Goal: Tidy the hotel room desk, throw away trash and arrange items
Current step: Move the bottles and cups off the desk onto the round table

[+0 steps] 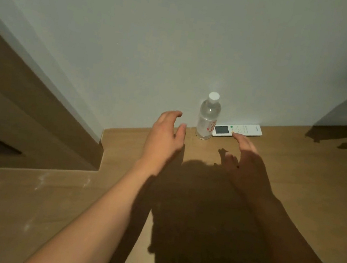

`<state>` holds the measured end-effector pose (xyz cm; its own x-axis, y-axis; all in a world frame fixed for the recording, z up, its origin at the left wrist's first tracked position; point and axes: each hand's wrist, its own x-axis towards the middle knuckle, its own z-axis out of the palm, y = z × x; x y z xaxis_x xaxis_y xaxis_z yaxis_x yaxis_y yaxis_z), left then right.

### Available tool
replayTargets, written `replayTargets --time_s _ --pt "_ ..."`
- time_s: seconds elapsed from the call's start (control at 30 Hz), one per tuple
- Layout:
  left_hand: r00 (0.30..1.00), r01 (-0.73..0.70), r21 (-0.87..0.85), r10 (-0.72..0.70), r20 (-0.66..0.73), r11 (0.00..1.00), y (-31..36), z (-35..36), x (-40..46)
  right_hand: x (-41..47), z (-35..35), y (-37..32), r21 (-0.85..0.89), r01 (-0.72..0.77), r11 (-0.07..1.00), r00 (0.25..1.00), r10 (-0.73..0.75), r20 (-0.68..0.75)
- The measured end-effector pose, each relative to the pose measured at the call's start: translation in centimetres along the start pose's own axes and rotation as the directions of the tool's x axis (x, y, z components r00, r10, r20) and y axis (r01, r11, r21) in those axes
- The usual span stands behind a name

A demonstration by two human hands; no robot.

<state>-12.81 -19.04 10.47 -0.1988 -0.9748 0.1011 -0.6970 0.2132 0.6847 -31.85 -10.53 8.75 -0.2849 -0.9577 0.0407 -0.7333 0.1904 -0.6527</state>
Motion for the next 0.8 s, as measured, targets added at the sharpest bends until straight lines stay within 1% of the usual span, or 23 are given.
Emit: replayTargets --time_s 0.1,0.17,0.3,0.37,0.43,0.5,0.6,0.73,0.8 --pt "0.998 0.042 -0.039 -0.040 0.045 0.998 1.2 2.2 3.6 3.1 -0.3 2.6 -0.065 0.000 0.998 1.000 0.001 0.023" --pt "0.997 0.041 -0.055 -0.037 0.068 0.998 1.8 4.0 5.6 5.4 -0.2 4.6 -0.081 -0.022 0.996 0.997 0.027 0.066" --pt "0.997 0.045 -0.095 -0.038 0.072 0.995 2.1 7.7 8.5 9.9 0.8 8.6 -0.184 -0.019 0.983 0.988 0.047 0.147" --pt "0.996 0.061 -0.149 -0.051 0.071 0.987 1.9 9.2 9.5 11.7 1.7 10.0 -0.216 -0.023 0.976 0.982 0.062 0.178" --pt "0.999 0.043 -0.193 -0.039 0.022 0.980 1.6 10.4 10.3 13.4 2.8 11.1 -0.212 -0.027 0.977 0.972 0.075 0.223" --pt "0.999 -0.003 -0.182 -0.007 -0.050 0.983 1.2 11.5 10.8 15.2 3.9 12.0 -0.222 -0.016 0.975 0.959 0.077 0.273" --pt "0.996 -0.023 -0.156 0.009 -0.089 0.988 0.9 12.5 11.0 17.8 5.1 13.1 -0.250 0.023 0.968 0.948 0.059 0.314" --pt "0.991 -0.042 -0.107 0.028 -0.130 0.993 0.6 12.7 11.1 19.5 6.4 14.4 -0.379 0.145 0.914 0.932 0.002 0.361" --pt "0.990 -0.031 -0.097 0.017 -0.143 0.995 0.4 12.7 11.2 19.6 6.9 15.2 -0.427 0.179 0.886 0.918 0.006 0.397"
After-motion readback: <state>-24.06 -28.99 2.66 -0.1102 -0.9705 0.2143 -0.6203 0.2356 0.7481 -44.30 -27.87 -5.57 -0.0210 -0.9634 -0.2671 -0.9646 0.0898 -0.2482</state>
